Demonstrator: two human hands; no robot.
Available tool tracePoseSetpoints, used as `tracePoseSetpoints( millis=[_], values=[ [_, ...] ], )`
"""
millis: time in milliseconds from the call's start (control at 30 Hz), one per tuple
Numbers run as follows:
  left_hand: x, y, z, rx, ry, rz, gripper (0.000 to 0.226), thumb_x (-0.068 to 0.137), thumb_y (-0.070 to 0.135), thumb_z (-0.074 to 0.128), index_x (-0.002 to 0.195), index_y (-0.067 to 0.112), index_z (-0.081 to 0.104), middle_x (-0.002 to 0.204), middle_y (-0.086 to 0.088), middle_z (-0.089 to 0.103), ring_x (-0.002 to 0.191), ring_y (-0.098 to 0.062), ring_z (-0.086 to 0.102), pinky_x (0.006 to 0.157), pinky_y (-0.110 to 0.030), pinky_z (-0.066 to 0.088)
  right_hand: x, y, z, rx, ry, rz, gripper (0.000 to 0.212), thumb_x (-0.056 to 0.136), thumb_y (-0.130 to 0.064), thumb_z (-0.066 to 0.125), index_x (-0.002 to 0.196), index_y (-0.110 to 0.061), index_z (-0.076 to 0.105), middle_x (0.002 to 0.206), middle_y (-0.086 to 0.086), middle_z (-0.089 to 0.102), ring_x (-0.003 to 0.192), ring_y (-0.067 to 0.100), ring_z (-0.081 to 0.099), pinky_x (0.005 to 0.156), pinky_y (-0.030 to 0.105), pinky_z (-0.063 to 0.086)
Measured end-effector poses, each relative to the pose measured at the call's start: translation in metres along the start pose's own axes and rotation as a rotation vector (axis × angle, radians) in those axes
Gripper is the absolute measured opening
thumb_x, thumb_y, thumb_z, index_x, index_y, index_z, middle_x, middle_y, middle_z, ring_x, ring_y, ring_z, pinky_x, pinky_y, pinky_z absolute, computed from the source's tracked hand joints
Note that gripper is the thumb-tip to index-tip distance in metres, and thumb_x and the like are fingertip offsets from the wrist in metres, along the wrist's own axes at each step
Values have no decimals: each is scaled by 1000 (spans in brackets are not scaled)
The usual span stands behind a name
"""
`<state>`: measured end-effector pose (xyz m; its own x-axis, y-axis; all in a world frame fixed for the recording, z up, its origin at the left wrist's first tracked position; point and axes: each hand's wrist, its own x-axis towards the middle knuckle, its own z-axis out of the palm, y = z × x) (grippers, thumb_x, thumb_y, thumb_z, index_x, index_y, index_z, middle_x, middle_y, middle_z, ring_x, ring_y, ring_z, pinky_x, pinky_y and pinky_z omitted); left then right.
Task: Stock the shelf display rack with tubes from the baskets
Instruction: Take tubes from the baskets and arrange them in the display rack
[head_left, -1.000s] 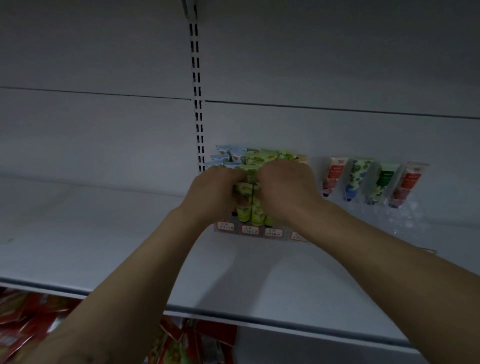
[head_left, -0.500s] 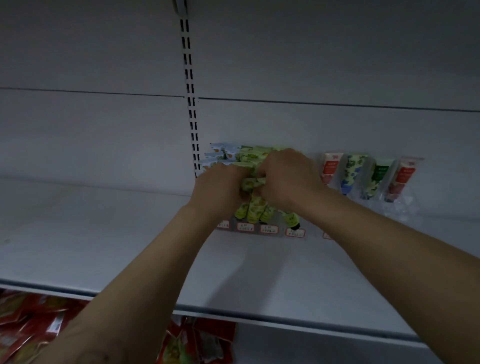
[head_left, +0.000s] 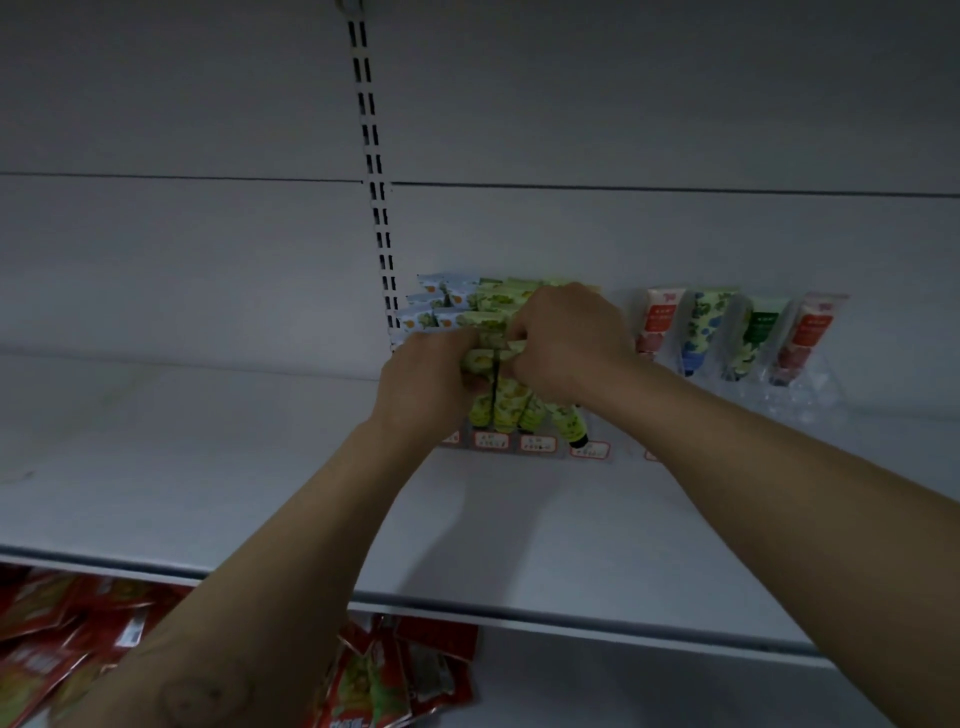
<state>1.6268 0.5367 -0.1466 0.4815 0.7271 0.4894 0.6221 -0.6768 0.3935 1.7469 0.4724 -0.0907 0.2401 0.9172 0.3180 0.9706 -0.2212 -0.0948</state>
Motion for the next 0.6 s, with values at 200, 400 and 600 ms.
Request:
tracePoseSetpoints(
  millis=[200, 400, 600],
  values=[
    [0, -2, 4, -15, 29, 6, 20, 80, 10, 69, 100, 13, 68, 97, -10, 69, 94, -33, 60, 69, -40, 50, 1, 1, 0, -12, 21, -31, 18, 81, -29, 71, 94, -17, 73, 89, 3, 68, 76, 21, 61, 62, 26, 48],
    [7, 2, 6, 42, -19, -30, 8, 81, 15, 65, 89, 13, 64, 91, -11, 66, 89, -32, 59, 61, -34, 40, 0, -2, -3, -24, -4, -22, 18, 81, -27, 71, 95, -16, 74, 92, 3, 70, 74, 19, 62, 61, 24, 47],
    [5, 3, 4, 59, -40, -44, 6, 82, 17, 64, 84, 15, 59, 91, -11, 65, 90, -32, 59, 62, -34, 41, -2, -3, -3, -14, -16, -6, 19, 81, -28, 71, 96, -17, 75, 94, 3, 70, 78, 20, 63, 64, 25, 49]
  ],
)
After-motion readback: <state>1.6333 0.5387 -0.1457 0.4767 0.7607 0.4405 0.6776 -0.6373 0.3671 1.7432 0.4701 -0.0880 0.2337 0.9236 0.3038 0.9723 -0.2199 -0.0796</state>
